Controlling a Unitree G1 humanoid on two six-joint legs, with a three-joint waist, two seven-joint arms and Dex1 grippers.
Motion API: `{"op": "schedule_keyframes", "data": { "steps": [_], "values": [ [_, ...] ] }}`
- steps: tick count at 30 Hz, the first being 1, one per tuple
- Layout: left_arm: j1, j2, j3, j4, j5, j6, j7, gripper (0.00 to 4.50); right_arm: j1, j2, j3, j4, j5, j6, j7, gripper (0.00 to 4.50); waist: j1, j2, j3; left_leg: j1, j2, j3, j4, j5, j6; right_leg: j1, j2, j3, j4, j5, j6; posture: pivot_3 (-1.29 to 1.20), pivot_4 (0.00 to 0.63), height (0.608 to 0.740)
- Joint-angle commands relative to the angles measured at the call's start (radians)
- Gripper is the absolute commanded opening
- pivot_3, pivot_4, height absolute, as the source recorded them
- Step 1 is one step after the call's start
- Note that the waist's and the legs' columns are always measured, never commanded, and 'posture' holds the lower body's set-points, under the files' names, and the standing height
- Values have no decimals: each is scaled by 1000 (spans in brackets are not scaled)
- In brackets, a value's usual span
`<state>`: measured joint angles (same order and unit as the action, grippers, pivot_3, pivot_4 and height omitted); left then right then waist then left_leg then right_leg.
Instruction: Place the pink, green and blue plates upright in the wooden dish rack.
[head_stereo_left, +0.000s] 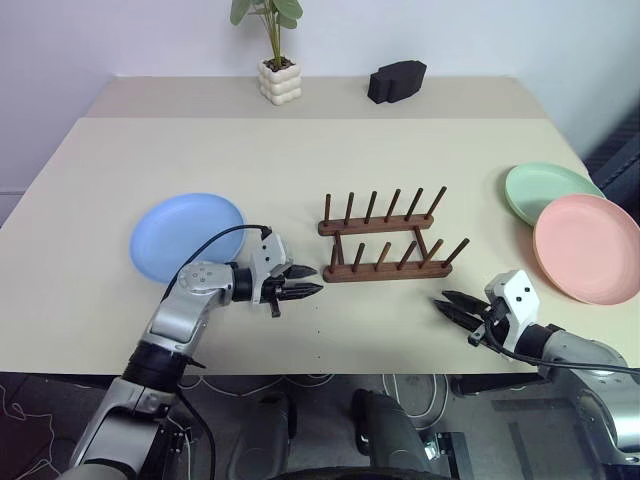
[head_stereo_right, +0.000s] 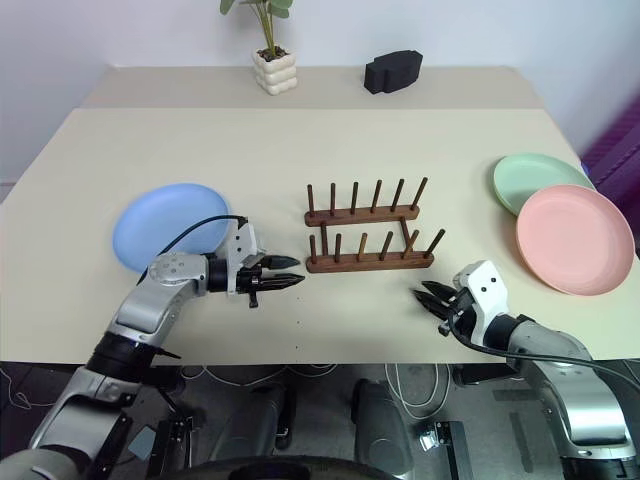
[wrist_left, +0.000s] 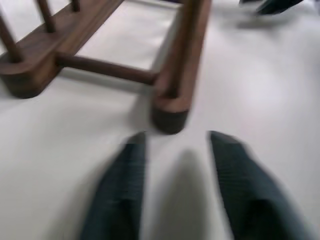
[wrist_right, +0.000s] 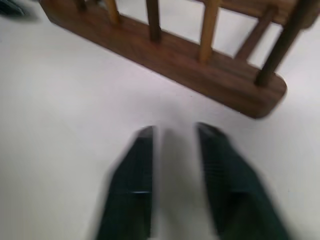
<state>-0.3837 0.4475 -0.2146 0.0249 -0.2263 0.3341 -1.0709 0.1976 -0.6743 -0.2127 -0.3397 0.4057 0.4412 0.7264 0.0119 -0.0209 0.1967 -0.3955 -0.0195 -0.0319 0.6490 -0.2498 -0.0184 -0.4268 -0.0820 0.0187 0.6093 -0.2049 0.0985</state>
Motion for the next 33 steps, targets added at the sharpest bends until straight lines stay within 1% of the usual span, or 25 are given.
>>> {"op": "schedule_keyframes", "data": {
  "steps": [1,3,5,7,9,14,21,33],
  "values": [
    [14,11,-53,-101,-2,51,-8,202,-30,-10,11,23,-50,-35,-15,0,-1,0,0,0,0,0,0,0,0,0,0,0,0,0,0,0,150,736],
    [12,5,-79,-103,21,51,6,202,-49,-2,26,38,-67,-42,-19,0,-1,0,0,0,0,0,0,0,0,0,0,0,0,0,0,0,150,736],
    [-1,-13,-120,-64,87,-8,50,202,-82,11,49,65,-92,-46,-37,0,-4,0,0,1,-1,0,0,0,0,0,1,0,0,0,0,0,150,736],
    [-13,-42,-163,-31,124,-19,74,202,-118,14,88,104,-145,-56,-65,0,-2,0,0,1,-1,1,0,0,0,0,1,0,0,0,0,0,150,736],
    [-24,-77,-171,-8,134,-13,105,202,-143,21,110,135,-184,-81,-87,0,-1,0,-1,2,-1,1,0,0,0,1,1,0,0,0,0,0,150,736],
    [-57,-123,-136,84,177,-83,209,202,-196,43,135,180,-213,-107,-96,0,-1,-1,-1,3,-1,1,1,0,0,3,1,0,0,-1,2,0,150,736],
    [-84,-147,-93,191,210,-146,338,202,-255,74,167,241,-256,-145,-114,0,-9,-1,-2,5,-1,1,1,0,0,4,1,0,1,0,1,0,150,736],
    [-72,-142,-82,193,195,-165,352,202,-301,89,170,308,-287,-201,-130,0,-9,-1,-2,5,-1,1,1,0,0,4,1,0,1,1,0,0,150,736]
  ]
}}
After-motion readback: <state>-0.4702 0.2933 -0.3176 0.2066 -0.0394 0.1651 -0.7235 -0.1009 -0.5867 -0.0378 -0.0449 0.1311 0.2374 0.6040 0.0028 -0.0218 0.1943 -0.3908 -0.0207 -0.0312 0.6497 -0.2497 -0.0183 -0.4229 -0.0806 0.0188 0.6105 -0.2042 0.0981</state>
